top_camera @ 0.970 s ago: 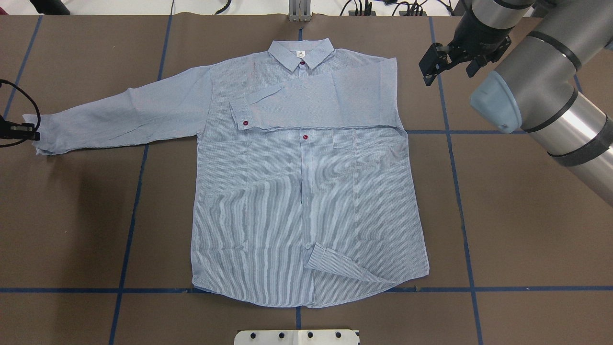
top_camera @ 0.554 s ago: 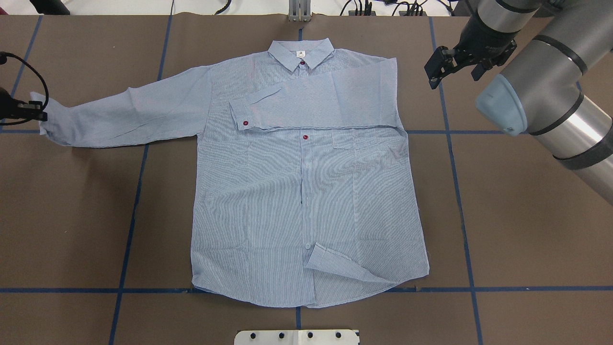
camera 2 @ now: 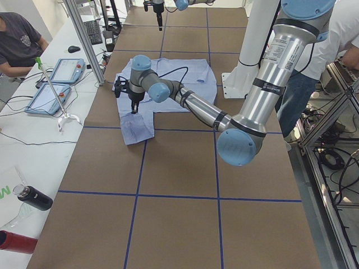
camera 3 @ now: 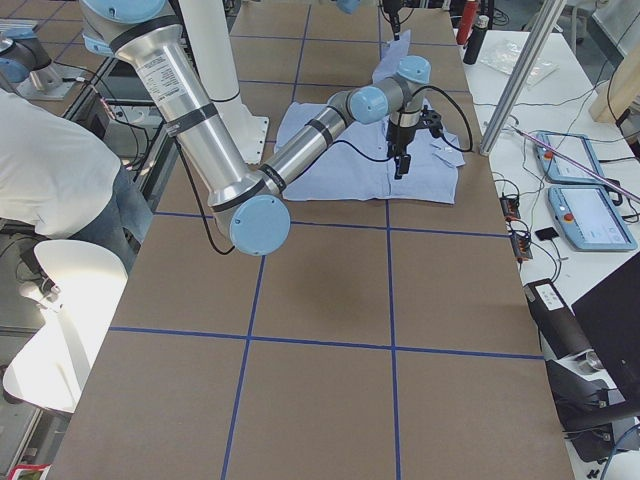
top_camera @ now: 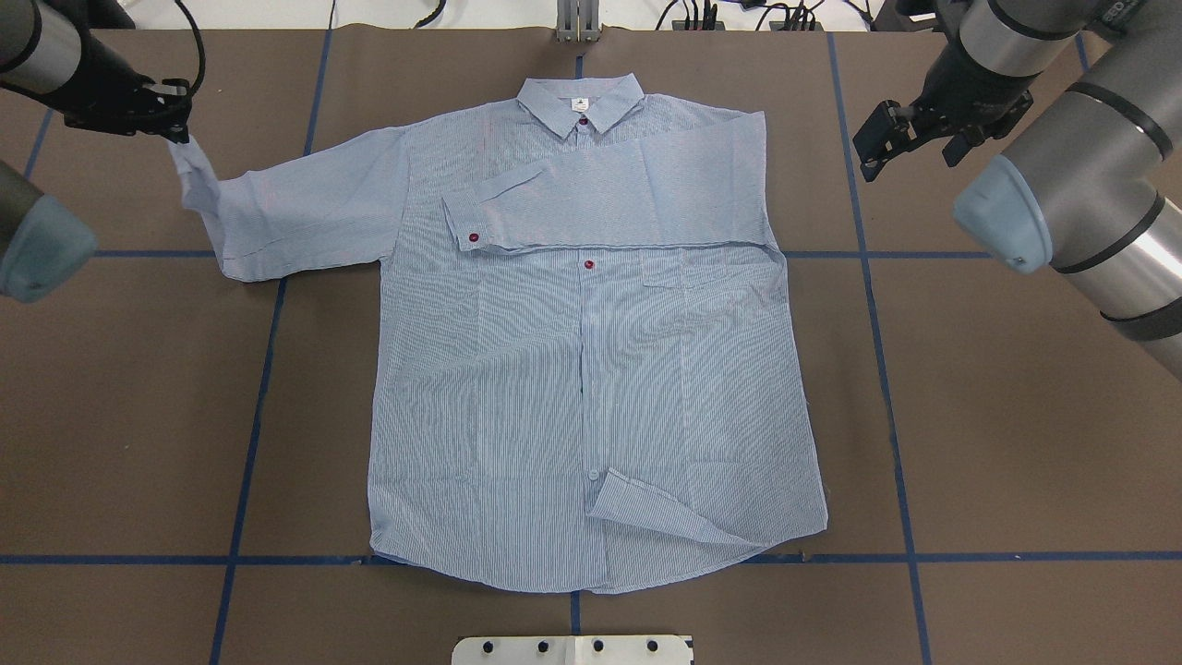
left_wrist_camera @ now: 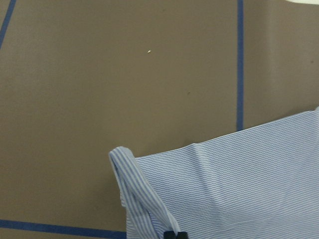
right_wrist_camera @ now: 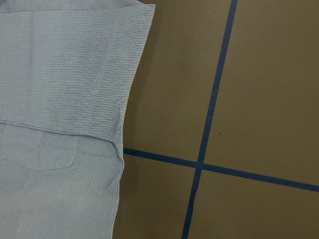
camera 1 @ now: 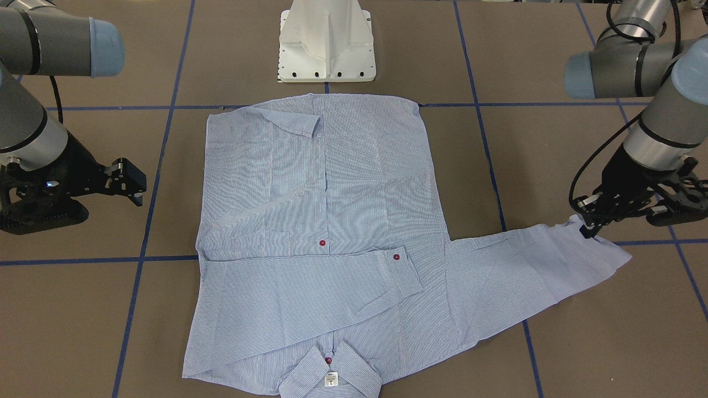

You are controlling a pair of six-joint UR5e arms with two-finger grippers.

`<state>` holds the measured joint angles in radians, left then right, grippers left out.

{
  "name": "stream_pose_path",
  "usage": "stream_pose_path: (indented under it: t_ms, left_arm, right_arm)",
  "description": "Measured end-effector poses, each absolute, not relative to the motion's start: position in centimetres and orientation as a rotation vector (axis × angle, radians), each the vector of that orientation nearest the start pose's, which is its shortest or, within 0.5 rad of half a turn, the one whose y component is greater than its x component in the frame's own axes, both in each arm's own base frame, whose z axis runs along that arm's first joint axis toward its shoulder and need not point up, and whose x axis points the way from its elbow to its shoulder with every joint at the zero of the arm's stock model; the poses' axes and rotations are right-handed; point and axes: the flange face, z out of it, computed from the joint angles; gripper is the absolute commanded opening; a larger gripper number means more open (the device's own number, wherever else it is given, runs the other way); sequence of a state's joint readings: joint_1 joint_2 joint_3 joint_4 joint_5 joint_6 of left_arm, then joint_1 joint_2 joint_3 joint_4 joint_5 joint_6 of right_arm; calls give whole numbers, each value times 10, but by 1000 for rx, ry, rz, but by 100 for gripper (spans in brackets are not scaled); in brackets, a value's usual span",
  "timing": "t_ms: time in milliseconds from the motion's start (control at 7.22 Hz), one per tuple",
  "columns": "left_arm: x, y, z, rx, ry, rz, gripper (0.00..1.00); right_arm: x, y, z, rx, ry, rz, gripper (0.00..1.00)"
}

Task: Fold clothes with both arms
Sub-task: 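Lift the sleeve with the left gripper and carry it across the shirt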

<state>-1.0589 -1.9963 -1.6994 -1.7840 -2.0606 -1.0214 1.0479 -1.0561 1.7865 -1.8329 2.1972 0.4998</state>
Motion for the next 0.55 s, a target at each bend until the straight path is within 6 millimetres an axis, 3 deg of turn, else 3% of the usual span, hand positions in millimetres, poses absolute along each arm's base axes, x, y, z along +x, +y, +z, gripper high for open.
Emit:
stream_pose_path:
  t_ms: [277, 554]
  left_arm:
    - [313, -590, 258, 151, 964, -336, 0]
    - [366, -572, 190, 73, 1060, -354, 0]
  right_arm:
    - [-239, -574, 308, 91, -753, -161, 100]
    - [-235, -569, 317, 83, -746, -155, 100]
